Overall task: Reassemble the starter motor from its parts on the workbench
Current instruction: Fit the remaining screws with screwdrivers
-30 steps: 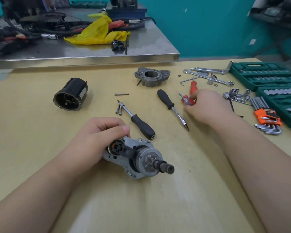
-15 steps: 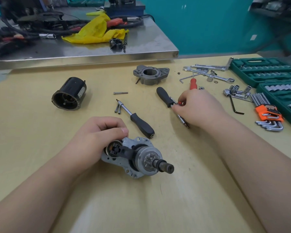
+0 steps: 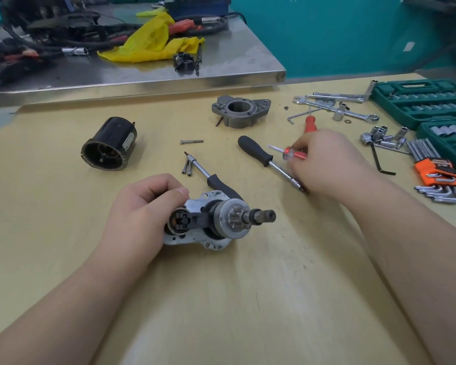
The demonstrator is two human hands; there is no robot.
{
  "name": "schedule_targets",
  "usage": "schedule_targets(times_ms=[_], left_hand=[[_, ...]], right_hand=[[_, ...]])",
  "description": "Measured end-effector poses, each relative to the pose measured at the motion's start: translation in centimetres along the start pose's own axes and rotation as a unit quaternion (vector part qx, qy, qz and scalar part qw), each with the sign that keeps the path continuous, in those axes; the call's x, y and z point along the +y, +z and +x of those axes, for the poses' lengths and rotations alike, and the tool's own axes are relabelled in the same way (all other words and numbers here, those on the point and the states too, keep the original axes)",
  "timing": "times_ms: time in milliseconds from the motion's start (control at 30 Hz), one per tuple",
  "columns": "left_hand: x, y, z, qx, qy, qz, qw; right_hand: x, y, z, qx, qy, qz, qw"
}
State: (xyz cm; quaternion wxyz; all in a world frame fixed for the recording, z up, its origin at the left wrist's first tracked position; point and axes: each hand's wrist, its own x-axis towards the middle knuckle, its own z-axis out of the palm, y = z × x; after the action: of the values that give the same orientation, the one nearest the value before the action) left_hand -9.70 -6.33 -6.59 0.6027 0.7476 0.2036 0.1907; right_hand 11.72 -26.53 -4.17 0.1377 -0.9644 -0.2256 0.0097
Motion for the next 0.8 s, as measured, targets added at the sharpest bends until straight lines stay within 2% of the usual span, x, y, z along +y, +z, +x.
schedule_targets(times_ms=[67,100,167,200,300,367,500,800], left_hand=[[0.0,0.0,0.1,0.009,0.005,0.004,1.000],[0.1,0.0,0.2,0.011,0.005,0.006,1.000],[0.2,0.1,0.3,0.011,0.003,0.005,1.000],[0.3,0.2,0.3,0.010,0.002,0.002,1.000],[0.3,0.2,0.2,0.006,0.002,-0.010,1.000],[0.3,0.2,0.2,0.003,0.003,-0.019,1.000],[0.2,0.0,0.3,0.006,0.007,-0.019,1.000],[0.1,0.0,0.4,0.007,0.015,-0.008,1.000]], right_hand=[[-0.6,-0.2,-0.7,0.102,-0.038,0.103,0.989],[-1.2,-0.4,-1.4,0.137,-0.072,0.181,0.971],[-2.8,-0.8,-3.4,0.140,-0.155,0.356,0.911],[-3.5,-0.9,-4.5,0.135,-0.195,0.408,0.882],[-5.2,-1.1,-7.3,0.158,-0.340,0.389,0.841],[-5.5,-1.1,-8.3,0.152,-0.393,0.351,0.836],[-5.7,-0.9,-8.9,0.113,-0.418,0.354,0.829],[-5.9,-0.8,-9.2,0.126,-0.432,0.338,0.827]])
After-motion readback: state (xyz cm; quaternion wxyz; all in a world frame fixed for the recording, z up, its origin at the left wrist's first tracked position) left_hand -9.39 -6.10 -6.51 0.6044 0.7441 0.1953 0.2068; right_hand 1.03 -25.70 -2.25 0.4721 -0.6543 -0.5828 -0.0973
